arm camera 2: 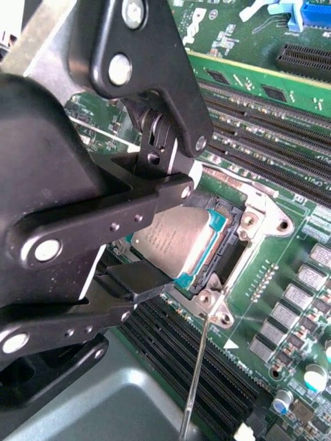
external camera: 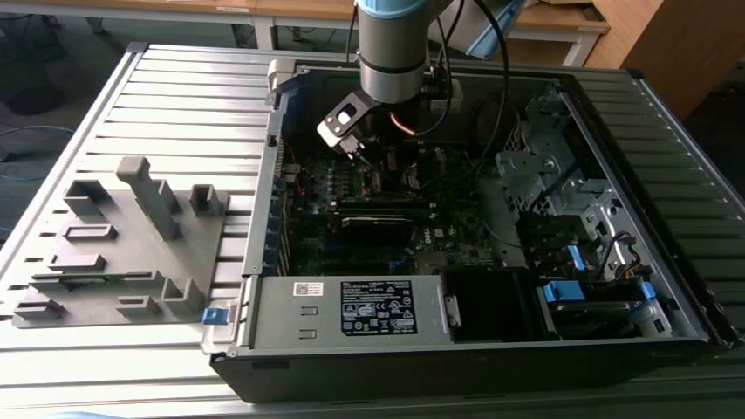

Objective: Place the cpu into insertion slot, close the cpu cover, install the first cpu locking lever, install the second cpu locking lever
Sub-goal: 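Place the cpu into insertion slot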

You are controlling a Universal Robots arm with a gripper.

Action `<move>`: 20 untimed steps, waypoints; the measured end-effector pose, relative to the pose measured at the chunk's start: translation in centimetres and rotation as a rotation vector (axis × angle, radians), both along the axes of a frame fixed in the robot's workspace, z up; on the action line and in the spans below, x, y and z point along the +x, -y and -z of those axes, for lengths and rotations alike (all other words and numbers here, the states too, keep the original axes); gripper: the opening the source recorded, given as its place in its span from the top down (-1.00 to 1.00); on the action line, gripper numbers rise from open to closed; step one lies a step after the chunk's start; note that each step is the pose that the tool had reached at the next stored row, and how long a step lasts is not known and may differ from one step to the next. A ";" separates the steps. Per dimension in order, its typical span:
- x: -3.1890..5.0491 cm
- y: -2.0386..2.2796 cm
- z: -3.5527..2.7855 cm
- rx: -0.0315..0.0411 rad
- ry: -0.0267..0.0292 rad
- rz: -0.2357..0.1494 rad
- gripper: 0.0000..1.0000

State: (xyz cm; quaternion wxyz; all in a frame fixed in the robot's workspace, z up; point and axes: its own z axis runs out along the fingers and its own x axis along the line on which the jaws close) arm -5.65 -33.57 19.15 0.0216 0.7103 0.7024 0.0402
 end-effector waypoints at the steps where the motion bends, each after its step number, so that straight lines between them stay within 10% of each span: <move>1: 0.00 0.00 -0.02 0.0002 0.0002 0.000 -0.09; 20: 0.06 0.00 -0.45 -0.0001 -0.0023 0.000 -0.09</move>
